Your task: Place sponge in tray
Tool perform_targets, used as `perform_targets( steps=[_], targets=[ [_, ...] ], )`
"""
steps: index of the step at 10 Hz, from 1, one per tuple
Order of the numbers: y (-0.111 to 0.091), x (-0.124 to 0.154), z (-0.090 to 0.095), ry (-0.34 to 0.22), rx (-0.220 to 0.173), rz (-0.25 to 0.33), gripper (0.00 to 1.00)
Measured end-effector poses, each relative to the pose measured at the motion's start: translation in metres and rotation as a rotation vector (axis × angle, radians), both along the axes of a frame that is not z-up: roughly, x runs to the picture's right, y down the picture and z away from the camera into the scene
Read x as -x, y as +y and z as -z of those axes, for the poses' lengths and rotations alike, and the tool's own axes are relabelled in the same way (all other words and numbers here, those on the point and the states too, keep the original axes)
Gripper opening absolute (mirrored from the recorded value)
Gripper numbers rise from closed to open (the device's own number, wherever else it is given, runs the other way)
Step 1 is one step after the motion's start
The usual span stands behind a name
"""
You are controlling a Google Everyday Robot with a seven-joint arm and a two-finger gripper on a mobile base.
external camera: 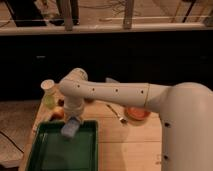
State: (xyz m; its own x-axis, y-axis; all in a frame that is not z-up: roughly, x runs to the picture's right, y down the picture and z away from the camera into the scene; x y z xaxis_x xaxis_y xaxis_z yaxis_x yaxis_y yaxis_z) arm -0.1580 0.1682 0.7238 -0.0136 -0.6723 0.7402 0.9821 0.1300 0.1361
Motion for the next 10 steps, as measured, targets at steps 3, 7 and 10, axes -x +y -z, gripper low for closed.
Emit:
perform_targets(
  steps=[3, 7, 10],
  targets=[
    [0.007, -0.004, -0.006, -0.026, 0.027, 0.007, 0.03],
    [0.013, -0.006, -0.012, -0.047, 0.052, 0.020, 0.03],
    [0.016, -0.008, -0.016, -0.054, 0.066, 0.033, 0.03]
  ],
)
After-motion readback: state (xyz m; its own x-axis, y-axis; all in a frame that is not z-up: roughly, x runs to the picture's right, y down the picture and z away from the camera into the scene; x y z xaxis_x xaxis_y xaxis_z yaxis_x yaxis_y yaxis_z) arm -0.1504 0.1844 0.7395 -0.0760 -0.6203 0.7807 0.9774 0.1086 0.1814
